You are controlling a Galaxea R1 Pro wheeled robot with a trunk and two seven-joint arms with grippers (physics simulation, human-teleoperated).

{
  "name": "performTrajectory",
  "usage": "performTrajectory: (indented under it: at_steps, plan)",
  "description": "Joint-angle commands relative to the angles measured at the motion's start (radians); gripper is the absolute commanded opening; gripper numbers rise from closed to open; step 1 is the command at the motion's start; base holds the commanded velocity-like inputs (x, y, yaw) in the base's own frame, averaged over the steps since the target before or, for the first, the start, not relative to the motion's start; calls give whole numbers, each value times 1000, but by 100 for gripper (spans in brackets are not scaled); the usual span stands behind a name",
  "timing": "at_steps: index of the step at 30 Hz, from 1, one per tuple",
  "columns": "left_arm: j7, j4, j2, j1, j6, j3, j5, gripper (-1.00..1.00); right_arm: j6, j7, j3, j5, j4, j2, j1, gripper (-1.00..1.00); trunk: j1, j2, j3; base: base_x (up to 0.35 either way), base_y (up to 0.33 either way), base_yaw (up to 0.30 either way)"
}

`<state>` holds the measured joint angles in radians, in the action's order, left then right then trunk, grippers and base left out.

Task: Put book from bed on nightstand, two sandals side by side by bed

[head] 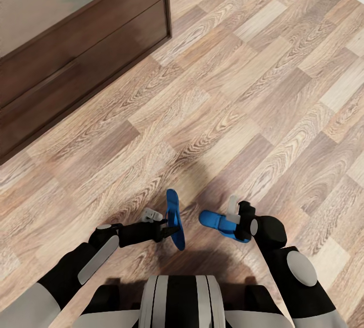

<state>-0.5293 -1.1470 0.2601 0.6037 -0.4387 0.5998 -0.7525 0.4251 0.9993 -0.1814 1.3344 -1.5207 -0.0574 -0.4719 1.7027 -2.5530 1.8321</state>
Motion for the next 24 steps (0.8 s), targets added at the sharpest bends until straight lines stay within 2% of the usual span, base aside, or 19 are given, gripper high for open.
performTrajectory:
  at_steps: [1, 24]
  plan:
    - [2, 0, 1, 1, -8, 1, -11, -100, 8, 5, -3, 5, -1, -1, -1, 100, 0, 0, 0, 0, 149, 0]
    - [2, 0, 2, 1, -6, 0, -11, -100, 8, 5, -4, 5, 2, -2, -1, 100, 0, 0, 0, -12, 55, 0]
